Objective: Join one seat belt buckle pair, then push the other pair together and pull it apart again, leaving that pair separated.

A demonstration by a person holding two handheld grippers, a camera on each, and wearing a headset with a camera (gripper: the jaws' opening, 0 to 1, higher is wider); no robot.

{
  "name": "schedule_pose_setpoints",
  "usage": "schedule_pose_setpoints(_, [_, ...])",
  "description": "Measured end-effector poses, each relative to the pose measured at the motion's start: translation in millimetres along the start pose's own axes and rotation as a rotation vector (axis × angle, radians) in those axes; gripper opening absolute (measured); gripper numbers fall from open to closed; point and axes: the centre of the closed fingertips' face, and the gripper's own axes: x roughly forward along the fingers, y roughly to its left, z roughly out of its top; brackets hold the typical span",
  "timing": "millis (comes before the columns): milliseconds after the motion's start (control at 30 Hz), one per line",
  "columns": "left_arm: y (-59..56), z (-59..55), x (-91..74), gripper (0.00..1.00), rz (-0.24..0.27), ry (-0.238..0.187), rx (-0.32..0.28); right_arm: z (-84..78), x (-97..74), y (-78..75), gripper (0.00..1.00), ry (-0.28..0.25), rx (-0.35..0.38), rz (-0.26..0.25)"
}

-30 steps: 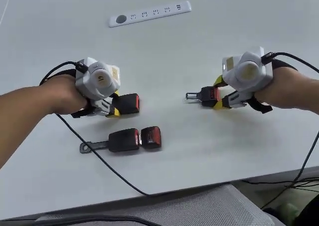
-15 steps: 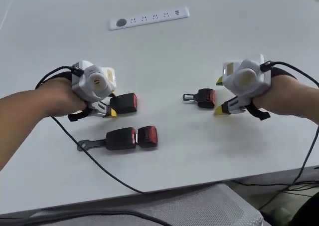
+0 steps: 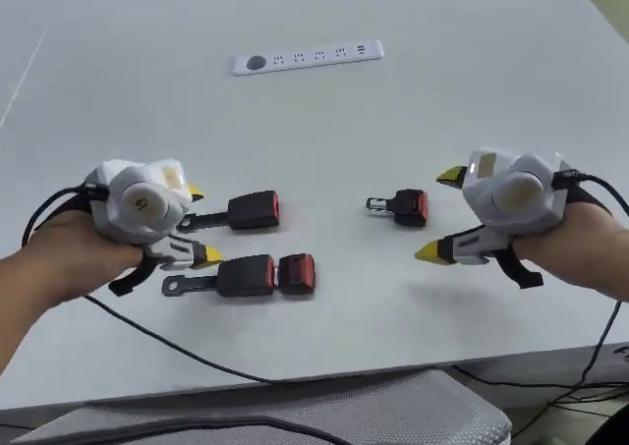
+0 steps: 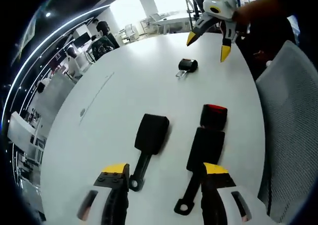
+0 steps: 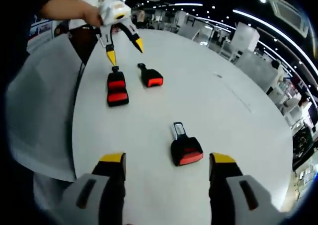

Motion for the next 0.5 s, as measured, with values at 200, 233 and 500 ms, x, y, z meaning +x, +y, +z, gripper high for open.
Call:
schedule_pose_setpoints(200, [-8.3, -14.8, -30.5, 0.71, 0.068, -0.09, -0.179, 10.8, -10.5, 11.9, 0.84, -0.06, 0.034, -0.049])
schedule_pose_setpoints(233, [-10.0, -18.6, -33.6, 0.73, 0.076, -0.092, -0.189, 11.4, -12.8, 13.6, 0.88, -0.066, 0.034, -0.059])
schedule_pose_setpoints(500, [-25.6, -41.2, -65.5, 0.83, 0.119, -0.129, -0.295, 5.4, -31.0, 30.7, 0.93, -0.082, 0.119, -0.05])
